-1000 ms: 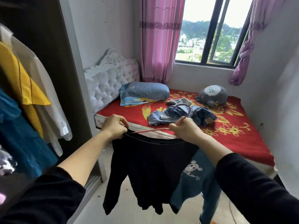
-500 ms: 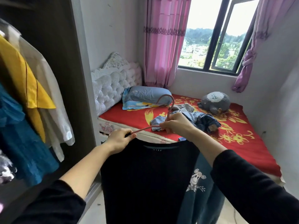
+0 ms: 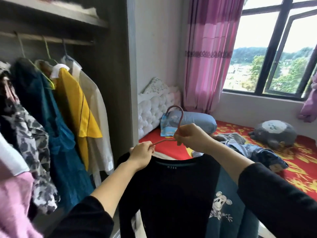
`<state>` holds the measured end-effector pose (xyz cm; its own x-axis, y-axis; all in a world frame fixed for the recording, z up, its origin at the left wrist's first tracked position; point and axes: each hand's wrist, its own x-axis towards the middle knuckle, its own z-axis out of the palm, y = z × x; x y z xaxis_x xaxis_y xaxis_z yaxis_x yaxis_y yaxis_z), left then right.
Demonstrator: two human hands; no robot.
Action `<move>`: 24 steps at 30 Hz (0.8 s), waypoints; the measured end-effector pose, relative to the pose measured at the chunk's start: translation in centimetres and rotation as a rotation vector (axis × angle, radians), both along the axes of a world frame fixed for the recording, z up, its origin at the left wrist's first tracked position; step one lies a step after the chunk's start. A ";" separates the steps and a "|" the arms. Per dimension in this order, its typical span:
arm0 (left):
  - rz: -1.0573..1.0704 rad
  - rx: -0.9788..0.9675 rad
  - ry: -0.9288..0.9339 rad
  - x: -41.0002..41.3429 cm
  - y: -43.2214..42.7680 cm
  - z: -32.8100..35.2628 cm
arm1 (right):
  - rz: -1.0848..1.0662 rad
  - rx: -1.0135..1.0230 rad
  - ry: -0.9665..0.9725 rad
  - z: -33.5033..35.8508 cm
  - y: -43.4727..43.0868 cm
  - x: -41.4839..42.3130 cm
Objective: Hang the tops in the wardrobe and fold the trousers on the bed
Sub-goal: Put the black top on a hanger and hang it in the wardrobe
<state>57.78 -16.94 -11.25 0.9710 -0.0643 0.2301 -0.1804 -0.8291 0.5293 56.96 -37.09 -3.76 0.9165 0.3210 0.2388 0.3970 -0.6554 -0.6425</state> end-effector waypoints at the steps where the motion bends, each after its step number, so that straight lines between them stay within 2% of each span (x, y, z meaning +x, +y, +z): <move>1: 0.018 -0.005 -0.007 0.8 0.4 0.3 | 0.009 -0.021 0.009 0.4 0.9 1.1; 4: -0.037 -0.063 0.038 3.5 2.2 1.2 | 0.016 -0.063 0.035 1.5 2.5 4.6; 7: -0.124 -0.235 0.136 7.1 4.8 2.9 | 0.017 -0.066 0.034 2.4 3.9 8.5; 9: -0.024 -0.246 0.100 10.4 6.6 4.2 | 0.035 -0.076 0.053 2.8 5.4 11.3; 10: 0.071 -0.142 0.044 12.2 7.7 4.8 | 0.056 -0.087 0.067 3.1 6.4 12.8; 12: 0.243 0.205 -0.019 15.0 10.1 5.6 | 0.096 -0.136 0.103 3.3 8.5 15.4; 14: 0.321 0.414 -0.045 17.4 12.9 6.6 | 0.123 -0.185 0.114 3.6 11.2 18.0; 20: 0.466 0.765 -0.165 22.1 20.2 11.2 | 0.147 -0.215 0.086 6.0 18.7 24.2; 24: 0.457 0.930 -0.133 24.6 24.1 13.6 | 0.128 -0.169 0.071 7.7 22.8 27.7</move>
